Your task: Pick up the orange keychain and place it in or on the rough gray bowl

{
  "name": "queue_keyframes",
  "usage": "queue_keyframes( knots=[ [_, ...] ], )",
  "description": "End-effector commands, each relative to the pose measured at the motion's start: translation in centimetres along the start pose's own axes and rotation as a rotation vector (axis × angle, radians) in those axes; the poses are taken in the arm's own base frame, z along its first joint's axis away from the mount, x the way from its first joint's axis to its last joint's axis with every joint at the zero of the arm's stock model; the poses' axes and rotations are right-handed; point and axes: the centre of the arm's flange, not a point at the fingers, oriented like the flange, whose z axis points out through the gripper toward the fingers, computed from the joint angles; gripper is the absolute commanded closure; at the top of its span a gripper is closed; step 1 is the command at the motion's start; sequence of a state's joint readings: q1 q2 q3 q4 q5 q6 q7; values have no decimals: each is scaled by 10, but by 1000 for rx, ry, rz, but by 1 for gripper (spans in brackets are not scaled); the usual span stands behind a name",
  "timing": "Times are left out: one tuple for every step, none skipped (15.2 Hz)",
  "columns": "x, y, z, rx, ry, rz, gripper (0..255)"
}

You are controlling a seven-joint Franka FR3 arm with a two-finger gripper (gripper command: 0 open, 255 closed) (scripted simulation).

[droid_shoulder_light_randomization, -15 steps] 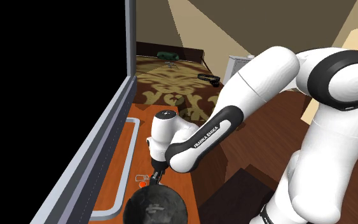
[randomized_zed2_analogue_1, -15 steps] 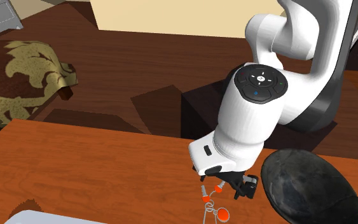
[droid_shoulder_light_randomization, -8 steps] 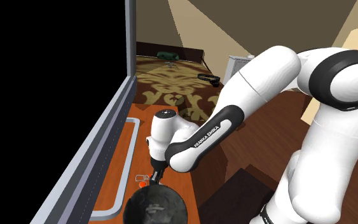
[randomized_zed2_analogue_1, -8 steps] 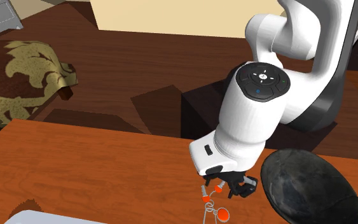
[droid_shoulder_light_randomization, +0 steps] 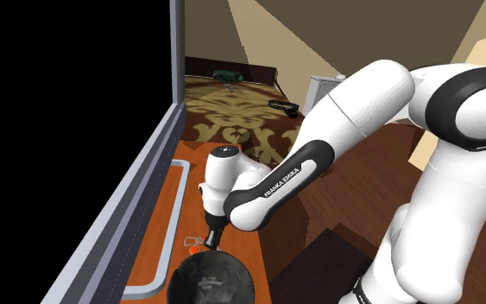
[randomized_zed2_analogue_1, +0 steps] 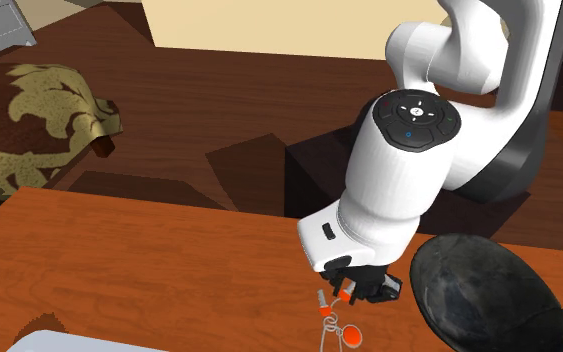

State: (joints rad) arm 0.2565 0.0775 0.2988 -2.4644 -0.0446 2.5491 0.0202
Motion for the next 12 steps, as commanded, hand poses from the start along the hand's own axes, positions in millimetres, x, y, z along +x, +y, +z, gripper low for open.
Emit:
queue_keyframes(
  knots=[
    [-1,1,-9,0,-4,2,255],
    [-1,1,-14,0,-4,2,255],
    [-1,1,-19,0,-4,2,255],
    [-1,1,-25,0,-4,2,255],
    [-1,1,-30,0,-4,2,255],
    [-1,1,-35,0,-4,2,255],
    [-1,1,-40,0,-4,2,255],
    [0,1,-46,0,-4,2,255],
    [0,1,-51,0,-4,2,255],
    [0,1,-56,0,-4,2,255],
    [0,1,-62,0,-4,2,255],
    [0,1,-67,0,-4,2,255]
  ],
)
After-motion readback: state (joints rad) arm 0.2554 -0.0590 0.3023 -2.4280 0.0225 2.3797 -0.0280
